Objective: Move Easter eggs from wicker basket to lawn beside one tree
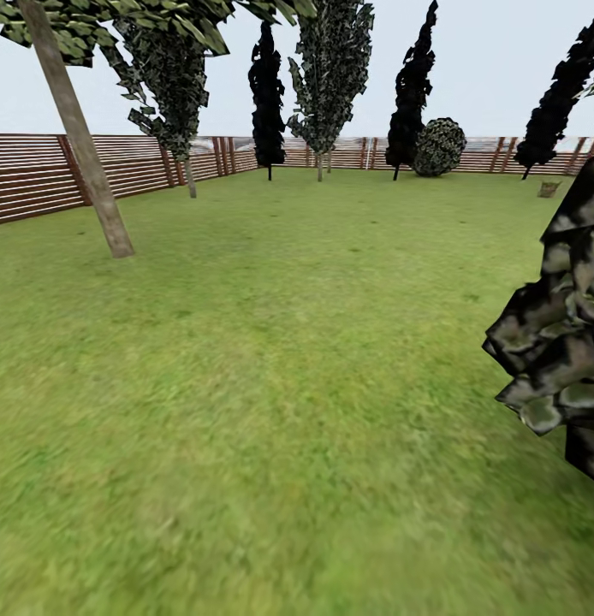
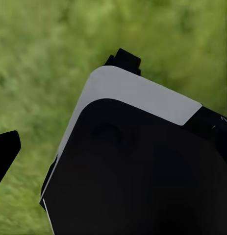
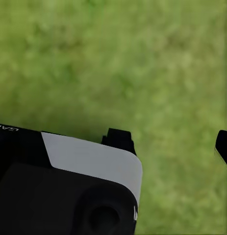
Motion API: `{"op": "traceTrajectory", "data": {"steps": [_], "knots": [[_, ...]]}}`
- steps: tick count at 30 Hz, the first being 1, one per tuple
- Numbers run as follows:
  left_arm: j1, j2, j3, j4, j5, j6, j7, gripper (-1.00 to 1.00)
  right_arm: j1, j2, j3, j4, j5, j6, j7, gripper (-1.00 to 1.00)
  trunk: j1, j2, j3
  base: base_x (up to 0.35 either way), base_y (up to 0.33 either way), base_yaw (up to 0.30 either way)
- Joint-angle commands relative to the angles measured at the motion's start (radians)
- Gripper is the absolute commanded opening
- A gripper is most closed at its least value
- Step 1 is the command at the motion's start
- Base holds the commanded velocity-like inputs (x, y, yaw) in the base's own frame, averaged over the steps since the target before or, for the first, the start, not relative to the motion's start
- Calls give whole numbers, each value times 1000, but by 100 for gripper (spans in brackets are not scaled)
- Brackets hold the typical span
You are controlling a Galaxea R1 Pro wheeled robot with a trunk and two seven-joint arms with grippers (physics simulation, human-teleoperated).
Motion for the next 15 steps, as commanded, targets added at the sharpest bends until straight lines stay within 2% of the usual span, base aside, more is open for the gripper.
{"op": "traceTrajectory", "data": {"steps": [1, 15], "knots": [[-1, 0, 6, 1, -1, 2, 3, 100, -1, 0, 1, 3, 4, -6, 0, 100, 1, 0, -1, 326, 0, 0], [-1, 0, 6, 1, -1, 2, 3, 100, -1, 0, 1, 3, 3, -6, 0, 100, 1, 0, -1, 326, 0, 0]]}}
